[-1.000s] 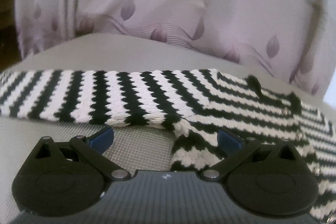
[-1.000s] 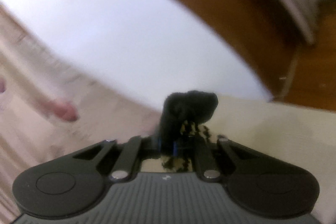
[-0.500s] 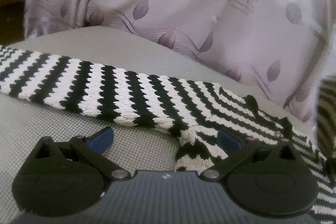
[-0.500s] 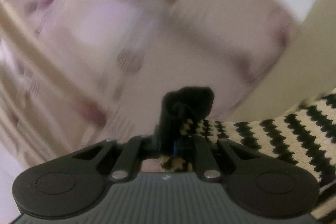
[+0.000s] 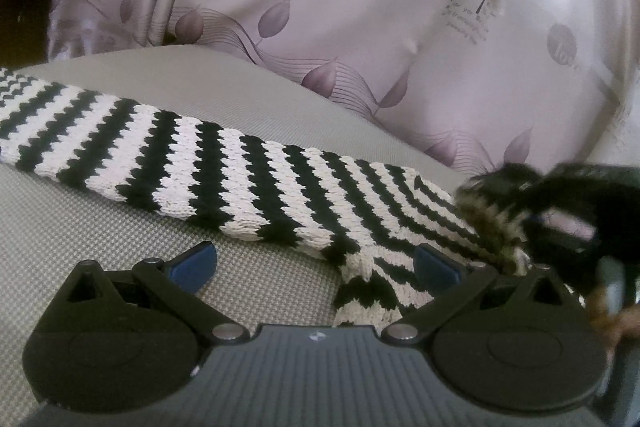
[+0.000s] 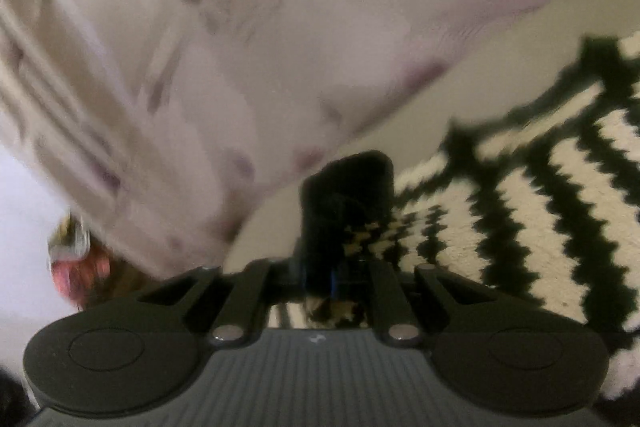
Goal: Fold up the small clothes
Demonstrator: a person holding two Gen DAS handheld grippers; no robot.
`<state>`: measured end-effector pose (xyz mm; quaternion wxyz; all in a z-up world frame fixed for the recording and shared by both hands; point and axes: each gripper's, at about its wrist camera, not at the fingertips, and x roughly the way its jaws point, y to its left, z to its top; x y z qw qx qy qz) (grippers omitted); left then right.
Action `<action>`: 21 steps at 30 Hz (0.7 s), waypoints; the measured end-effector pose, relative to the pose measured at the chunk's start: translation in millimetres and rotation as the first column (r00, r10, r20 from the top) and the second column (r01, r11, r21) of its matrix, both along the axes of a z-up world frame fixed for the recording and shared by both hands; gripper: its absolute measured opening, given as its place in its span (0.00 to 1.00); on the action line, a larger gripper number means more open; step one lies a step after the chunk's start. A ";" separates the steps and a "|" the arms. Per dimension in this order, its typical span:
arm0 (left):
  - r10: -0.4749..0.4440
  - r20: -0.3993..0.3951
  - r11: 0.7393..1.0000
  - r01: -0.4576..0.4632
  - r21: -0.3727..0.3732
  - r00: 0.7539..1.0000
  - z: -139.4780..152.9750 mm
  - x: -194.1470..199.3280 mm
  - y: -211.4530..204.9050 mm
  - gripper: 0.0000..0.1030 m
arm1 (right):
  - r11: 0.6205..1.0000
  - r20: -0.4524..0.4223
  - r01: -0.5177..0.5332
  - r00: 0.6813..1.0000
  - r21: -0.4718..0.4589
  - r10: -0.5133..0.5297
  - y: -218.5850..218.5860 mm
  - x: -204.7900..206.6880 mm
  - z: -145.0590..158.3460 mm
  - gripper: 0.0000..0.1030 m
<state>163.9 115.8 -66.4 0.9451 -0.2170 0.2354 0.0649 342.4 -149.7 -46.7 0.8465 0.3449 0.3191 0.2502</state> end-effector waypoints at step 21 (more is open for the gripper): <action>-0.055 -0.017 0.993 0.056 0.102 0.998 14.2 -23.3 -1.2 1.00 | 0.873 0.125 0.052 0.992 -0.484 0.010 -87.0 -135.7 15.5 0.71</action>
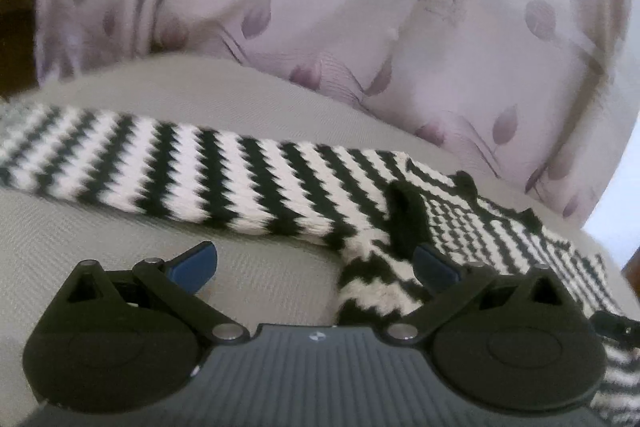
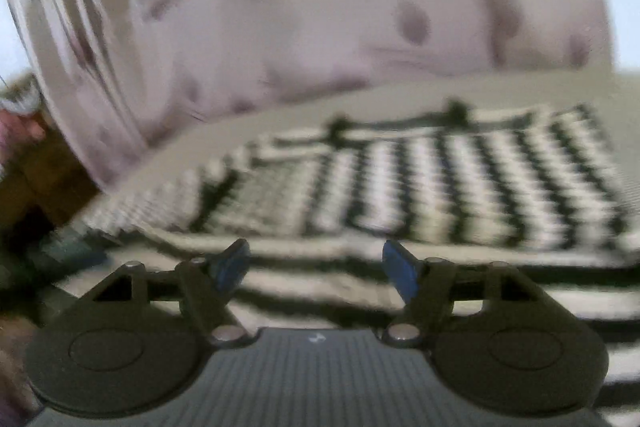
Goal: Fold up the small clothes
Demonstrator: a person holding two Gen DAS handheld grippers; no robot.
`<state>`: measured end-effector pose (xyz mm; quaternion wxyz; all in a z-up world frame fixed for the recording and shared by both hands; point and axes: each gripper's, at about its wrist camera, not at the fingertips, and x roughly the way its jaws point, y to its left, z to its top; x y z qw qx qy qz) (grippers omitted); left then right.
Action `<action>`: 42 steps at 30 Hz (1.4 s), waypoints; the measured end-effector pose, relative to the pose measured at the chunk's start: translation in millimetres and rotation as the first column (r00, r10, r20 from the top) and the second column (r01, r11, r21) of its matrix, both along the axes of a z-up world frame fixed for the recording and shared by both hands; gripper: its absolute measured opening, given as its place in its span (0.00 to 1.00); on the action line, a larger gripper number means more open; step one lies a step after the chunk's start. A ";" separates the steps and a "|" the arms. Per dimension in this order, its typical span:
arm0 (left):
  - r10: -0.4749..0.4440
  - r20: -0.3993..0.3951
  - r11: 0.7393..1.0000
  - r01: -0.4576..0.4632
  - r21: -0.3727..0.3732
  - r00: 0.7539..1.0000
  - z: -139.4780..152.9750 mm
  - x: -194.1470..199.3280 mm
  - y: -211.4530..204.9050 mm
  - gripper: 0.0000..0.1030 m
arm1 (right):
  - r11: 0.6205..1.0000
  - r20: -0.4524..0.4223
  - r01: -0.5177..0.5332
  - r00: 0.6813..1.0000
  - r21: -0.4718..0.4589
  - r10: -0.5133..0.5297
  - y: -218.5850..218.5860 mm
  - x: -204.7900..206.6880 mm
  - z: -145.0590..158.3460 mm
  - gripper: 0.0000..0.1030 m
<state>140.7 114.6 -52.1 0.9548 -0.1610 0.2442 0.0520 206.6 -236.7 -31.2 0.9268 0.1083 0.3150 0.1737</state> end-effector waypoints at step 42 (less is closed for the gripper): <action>0.239 0.117 0.971 -0.234 -0.057 0.964 112.7 8.9 175.6 0.07 | 0.953 -0.044 0.165 0.986 0.253 -0.159 -68.1 -22.1 -24.7 0.72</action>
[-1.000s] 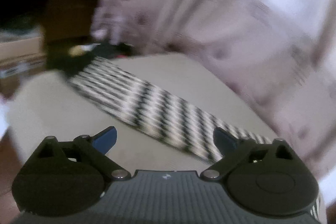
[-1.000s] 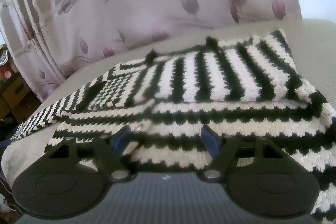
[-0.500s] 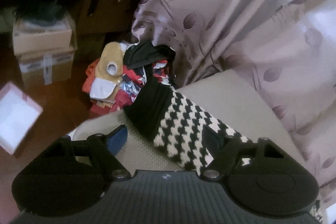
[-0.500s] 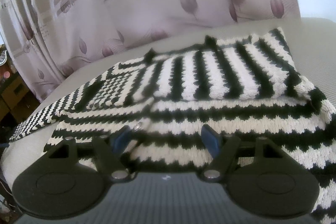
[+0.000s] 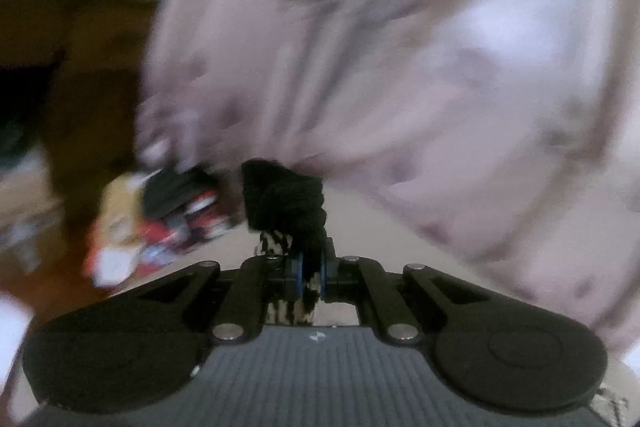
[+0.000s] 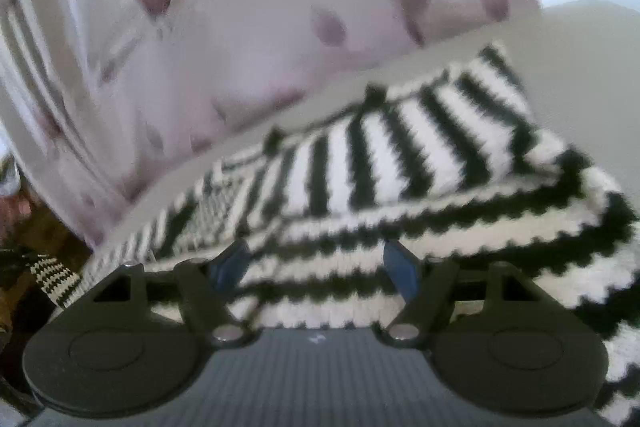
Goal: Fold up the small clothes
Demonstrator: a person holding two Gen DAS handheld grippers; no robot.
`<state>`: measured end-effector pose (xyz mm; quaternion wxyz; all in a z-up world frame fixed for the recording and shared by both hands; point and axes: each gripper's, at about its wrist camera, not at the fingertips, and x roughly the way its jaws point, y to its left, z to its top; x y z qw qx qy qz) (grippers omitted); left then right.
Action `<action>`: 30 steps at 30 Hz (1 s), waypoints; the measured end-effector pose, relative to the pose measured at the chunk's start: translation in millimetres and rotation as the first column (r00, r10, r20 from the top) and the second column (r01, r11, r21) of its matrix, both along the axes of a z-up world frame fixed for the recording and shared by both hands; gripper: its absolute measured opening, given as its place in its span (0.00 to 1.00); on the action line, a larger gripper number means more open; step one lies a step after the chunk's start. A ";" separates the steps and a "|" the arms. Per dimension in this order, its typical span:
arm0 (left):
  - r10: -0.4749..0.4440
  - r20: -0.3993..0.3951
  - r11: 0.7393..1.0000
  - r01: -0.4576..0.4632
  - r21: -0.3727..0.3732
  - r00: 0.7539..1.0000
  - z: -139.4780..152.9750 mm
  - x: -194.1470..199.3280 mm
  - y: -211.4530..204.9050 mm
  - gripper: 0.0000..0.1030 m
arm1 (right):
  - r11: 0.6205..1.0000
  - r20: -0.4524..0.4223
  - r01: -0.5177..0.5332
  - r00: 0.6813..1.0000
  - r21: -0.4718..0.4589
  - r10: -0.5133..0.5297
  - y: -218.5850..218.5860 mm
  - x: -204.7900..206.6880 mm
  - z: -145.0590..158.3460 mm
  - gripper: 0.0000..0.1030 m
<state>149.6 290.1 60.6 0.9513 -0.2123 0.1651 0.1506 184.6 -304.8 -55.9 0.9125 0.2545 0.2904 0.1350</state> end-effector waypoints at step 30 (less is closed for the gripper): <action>-0.707 -0.286 0.659 0.750 0.066 0.647 -96.5 146.4 -537.0 0.07 | 0.955 0.058 0.069 0.994 0.288 -0.089 -113.6 -78.9 -31.6 0.75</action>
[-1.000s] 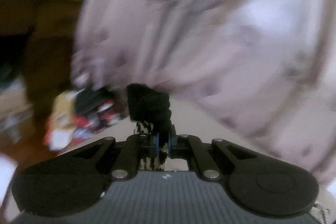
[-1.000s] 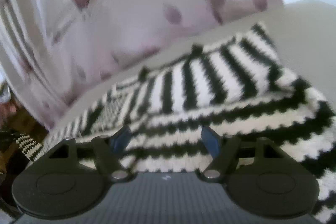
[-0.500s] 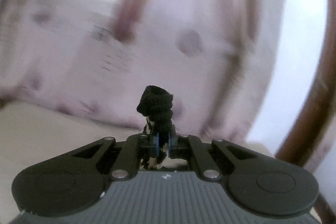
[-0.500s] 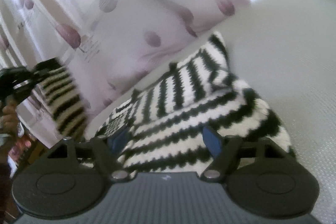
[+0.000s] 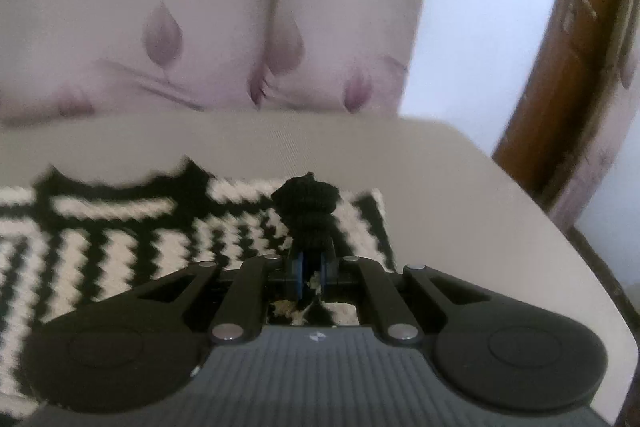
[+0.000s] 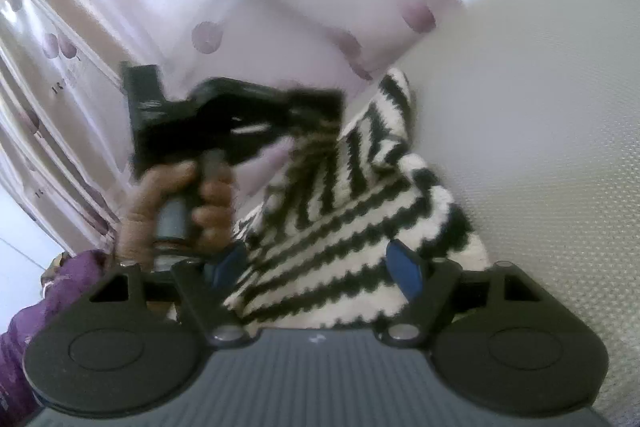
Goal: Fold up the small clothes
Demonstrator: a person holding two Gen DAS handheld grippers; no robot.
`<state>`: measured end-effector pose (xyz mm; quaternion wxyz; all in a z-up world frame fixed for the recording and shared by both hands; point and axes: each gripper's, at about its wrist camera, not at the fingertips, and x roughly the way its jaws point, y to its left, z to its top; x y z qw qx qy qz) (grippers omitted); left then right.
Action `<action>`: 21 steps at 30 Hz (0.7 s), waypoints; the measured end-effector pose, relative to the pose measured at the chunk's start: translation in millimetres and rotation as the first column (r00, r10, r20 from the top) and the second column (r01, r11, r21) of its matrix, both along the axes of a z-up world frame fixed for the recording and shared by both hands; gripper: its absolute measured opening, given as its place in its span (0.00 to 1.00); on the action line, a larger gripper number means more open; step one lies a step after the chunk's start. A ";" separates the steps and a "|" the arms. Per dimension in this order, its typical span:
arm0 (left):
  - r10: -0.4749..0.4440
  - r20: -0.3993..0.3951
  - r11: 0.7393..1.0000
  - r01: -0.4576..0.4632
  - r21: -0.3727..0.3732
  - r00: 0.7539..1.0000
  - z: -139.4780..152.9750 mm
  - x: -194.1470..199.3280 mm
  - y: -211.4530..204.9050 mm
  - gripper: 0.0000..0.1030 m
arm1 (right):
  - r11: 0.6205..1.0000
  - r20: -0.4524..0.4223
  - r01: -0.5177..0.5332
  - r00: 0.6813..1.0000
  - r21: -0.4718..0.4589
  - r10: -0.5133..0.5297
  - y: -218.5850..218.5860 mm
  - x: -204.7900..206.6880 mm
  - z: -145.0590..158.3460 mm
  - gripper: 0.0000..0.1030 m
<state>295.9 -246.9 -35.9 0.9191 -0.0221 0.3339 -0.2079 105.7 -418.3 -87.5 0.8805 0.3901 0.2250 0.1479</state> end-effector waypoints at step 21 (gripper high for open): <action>0.128 0.232 0.988 -0.103 -0.114 0.964 11.0 -101.2 162.0 1.00 | 0.974 0.157 -0.003 0.987 -0.228 0.040 -16.2 31.2 66.1 0.61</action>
